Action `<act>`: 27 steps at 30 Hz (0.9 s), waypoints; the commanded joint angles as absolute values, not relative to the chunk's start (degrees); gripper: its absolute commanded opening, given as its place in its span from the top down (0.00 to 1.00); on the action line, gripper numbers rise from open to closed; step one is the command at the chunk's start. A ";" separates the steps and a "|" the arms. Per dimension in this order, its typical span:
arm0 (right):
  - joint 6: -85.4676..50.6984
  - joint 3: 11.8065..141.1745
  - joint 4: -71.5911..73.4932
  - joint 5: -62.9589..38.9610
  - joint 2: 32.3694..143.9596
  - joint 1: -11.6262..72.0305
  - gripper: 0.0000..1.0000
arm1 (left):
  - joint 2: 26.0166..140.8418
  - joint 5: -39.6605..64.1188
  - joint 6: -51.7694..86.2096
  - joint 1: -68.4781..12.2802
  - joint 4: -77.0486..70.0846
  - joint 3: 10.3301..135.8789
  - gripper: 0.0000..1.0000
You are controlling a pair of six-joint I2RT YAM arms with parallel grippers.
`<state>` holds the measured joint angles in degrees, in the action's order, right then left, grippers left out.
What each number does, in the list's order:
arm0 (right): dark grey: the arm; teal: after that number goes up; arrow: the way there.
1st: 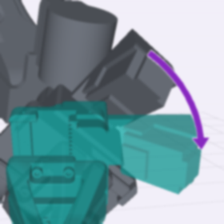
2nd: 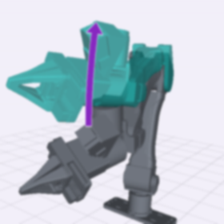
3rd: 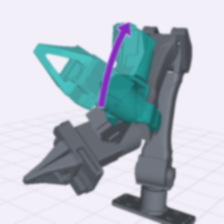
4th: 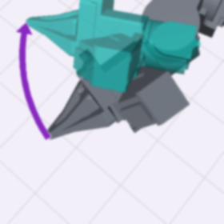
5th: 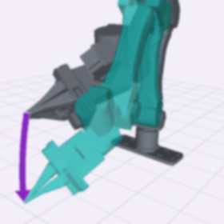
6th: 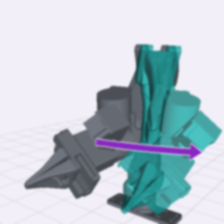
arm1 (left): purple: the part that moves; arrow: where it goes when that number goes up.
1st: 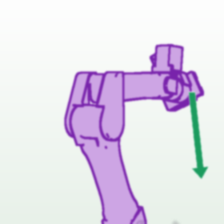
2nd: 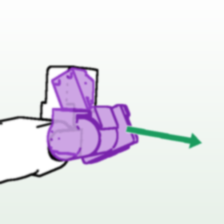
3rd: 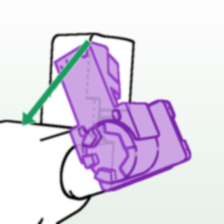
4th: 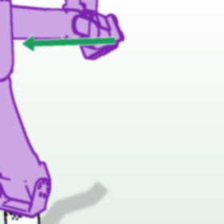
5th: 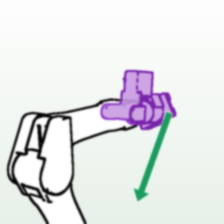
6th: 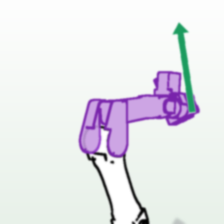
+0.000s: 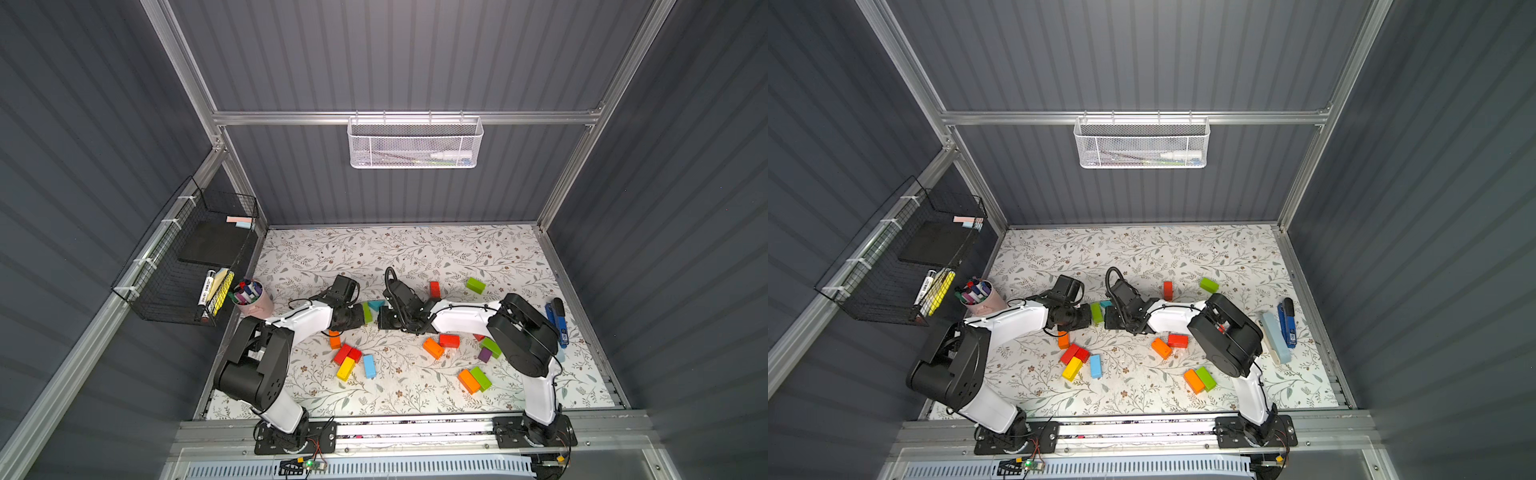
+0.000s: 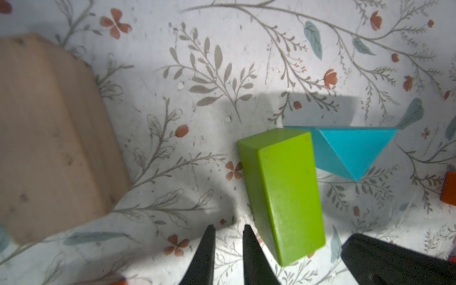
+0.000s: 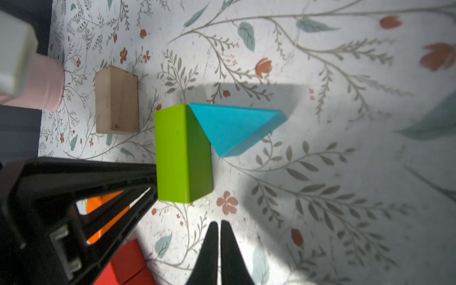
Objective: Assemble a heart with building blocks
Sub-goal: Assemble the building block at the center of the board.
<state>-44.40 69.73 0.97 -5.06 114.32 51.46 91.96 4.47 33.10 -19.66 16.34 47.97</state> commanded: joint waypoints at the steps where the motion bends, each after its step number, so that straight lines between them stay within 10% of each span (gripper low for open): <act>1: -45.09 68.15 3.36 -7.82 113.85 52.03 0.91 | 90.02 3.59 33.92 -19.07 16.85 47.01 0.77; 27: -44.74 75.98 4.01 -3.92 120.68 52.30 0.91 | 90.80 5.01 34.63 -18.63 13.73 47.01 0.78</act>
<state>-44.36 74.13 4.97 -5.85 119.72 52.88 90.39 4.51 33.80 -19.27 14.85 47.09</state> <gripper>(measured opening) 0.088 0.226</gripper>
